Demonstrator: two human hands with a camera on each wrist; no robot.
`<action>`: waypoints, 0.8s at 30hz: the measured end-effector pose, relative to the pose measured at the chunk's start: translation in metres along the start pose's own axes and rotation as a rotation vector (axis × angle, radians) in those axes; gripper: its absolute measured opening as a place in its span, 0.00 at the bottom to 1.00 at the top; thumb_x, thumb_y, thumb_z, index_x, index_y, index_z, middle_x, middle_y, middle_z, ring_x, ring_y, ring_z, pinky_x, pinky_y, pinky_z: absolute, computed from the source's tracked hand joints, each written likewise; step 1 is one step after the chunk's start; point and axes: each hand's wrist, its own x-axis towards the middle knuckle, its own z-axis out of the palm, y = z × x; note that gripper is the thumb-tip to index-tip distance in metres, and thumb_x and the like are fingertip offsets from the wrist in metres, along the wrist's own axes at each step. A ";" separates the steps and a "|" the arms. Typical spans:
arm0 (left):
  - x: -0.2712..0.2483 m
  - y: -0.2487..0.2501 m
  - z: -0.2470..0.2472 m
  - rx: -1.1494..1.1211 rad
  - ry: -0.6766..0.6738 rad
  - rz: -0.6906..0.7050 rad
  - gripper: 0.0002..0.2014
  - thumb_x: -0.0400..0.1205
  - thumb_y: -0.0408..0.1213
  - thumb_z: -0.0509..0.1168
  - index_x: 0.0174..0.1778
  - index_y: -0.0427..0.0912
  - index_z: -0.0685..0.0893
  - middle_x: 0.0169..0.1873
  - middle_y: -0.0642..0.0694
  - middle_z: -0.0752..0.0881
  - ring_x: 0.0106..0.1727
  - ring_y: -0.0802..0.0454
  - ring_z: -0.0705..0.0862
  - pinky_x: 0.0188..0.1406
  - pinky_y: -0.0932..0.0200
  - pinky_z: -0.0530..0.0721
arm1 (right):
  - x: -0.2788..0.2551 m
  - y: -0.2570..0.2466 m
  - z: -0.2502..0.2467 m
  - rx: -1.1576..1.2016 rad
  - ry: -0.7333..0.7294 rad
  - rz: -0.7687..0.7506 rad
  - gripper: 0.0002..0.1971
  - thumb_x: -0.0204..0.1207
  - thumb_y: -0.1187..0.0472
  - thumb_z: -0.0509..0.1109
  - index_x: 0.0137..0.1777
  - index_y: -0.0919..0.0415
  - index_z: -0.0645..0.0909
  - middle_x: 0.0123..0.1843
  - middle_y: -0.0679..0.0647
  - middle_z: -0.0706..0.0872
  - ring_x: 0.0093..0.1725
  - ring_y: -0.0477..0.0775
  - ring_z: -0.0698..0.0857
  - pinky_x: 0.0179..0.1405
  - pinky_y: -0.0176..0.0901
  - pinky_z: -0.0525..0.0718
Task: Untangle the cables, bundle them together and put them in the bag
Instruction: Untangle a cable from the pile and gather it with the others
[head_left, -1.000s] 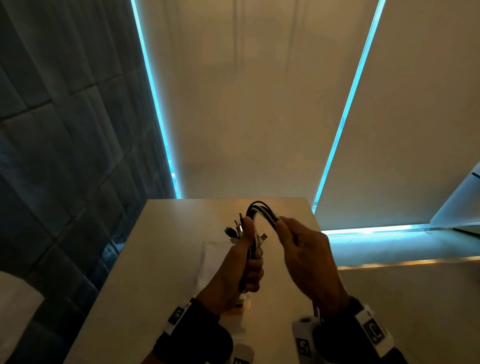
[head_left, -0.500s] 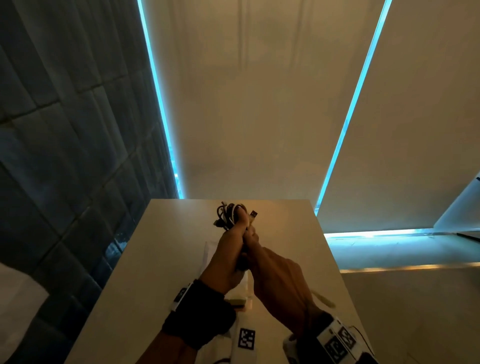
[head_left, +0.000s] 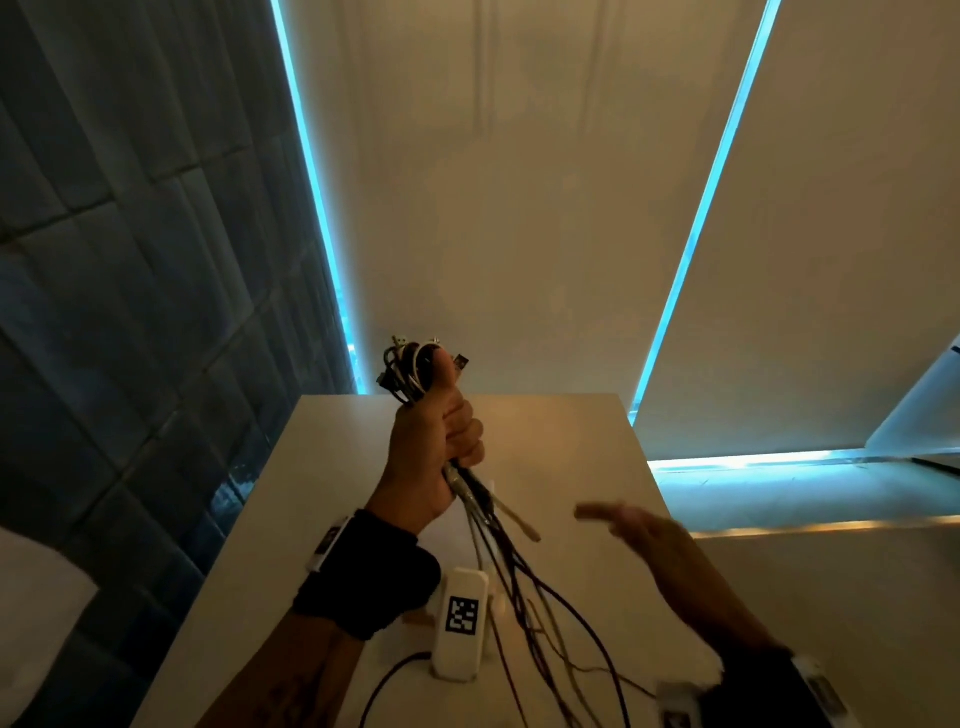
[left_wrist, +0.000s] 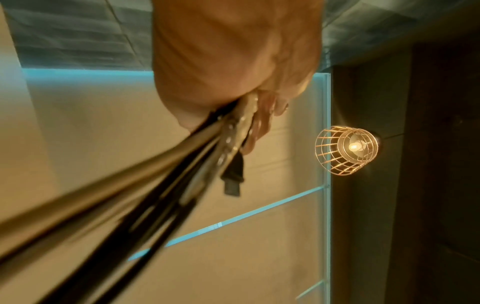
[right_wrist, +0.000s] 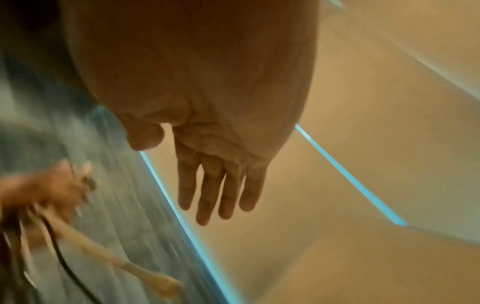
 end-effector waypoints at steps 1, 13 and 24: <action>-0.002 -0.006 0.006 0.002 -0.016 0.000 0.27 0.74 0.60 0.64 0.20 0.47 0.61 0.14 0.52 0.58 0.14 0.58 0.56 0.16 0.65 0.55 | 0.009 -0.019 0.003 0.055 0.018 -0.041 0.28 0.76 0.32 0.49 0.60 0.42 0.84 0.62 0.37 0.86 0.64 0.31 0.80 0.64 0.32 0.76; 0.002 -0.008 -0.006 0.039 0.105 -0.101 0.22 0.77 0.51 0.67 0.24 0.43 0.70 0.21 0.49 0.75 0.27 0.52 0.76 0.37 0.53 0.77 | 0.032 -0.058 0.075 0.325 -0.184 -0.038 0.24 0.81 0.39 0.57 0.26 0.50 0.73 0.23 0.49 0.66 0.21 0.47 0.63 0.20 0.38 0.63; 0.010 -0.005 -0.020 -0.155 0.184 -0.174 0.23 0.80 0.51 0.67 0.23 0.49 0.65 0.14 0.54 0.63 0.13 0.60 0.62 0.13 0.69 0.62 | 0.008 -0.035 0.077 0.607 -0.431 0.191 0.27 0.80 0.36 0.56 0.35 0.59 0.76 0.25 0.50 0.63 0.21 0.46 0.60 0.20 0.37 0.59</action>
